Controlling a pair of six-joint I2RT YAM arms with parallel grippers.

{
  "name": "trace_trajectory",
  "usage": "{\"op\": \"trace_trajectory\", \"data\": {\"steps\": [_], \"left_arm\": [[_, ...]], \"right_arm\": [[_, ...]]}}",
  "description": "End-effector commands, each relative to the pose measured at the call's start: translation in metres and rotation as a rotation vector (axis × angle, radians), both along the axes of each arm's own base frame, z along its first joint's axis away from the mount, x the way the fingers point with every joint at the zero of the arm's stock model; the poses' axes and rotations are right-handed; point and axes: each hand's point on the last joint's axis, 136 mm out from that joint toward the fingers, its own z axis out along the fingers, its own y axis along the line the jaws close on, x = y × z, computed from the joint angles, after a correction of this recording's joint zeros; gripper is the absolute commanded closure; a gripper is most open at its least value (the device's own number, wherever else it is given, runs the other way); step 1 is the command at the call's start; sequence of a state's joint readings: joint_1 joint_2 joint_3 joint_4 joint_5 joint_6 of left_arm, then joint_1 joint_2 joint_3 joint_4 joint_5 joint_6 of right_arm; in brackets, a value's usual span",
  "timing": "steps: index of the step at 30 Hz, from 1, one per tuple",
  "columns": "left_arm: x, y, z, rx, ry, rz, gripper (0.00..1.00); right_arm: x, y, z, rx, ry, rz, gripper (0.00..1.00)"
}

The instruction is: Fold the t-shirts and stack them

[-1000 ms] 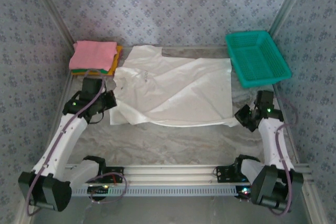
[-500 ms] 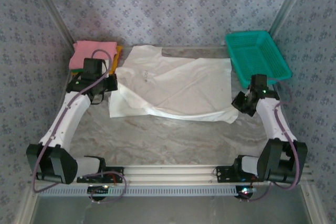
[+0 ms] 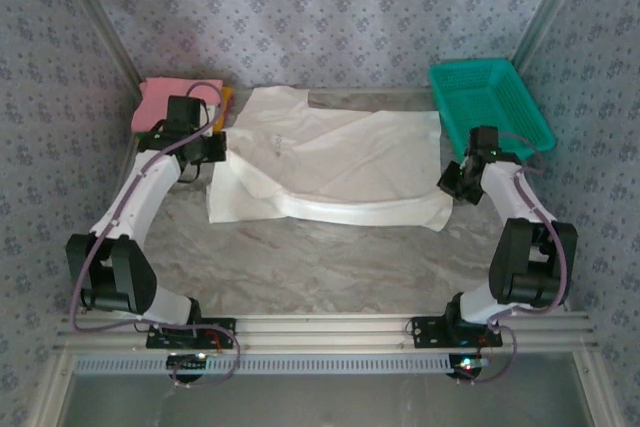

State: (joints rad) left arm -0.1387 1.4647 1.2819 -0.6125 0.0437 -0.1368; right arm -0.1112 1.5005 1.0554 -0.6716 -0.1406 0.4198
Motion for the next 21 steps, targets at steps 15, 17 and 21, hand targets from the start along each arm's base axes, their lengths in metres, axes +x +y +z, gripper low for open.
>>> {"op": "trace_trajectory", "data": {"steps": [15,17,21], "left_arm": [[0.063,0.001,-0.005,0.094,-0.032,-0.040,1.00],[0.068,0.002,-0.009,0.104,-0.022,-0.043,1.00],[0.080,0.000,-0.012,0.110,-0.019,-0.052,1.00]], "right_arm": [[0.058,0.000,0.007,-0.043,-0.046,0.072,1.00],[0.062,-0.001,0.006,-0.045,-0.049,0.071,1.00],[0.072,0.000,0.003,-0.036,-0.042,0.072,1.00]]}}
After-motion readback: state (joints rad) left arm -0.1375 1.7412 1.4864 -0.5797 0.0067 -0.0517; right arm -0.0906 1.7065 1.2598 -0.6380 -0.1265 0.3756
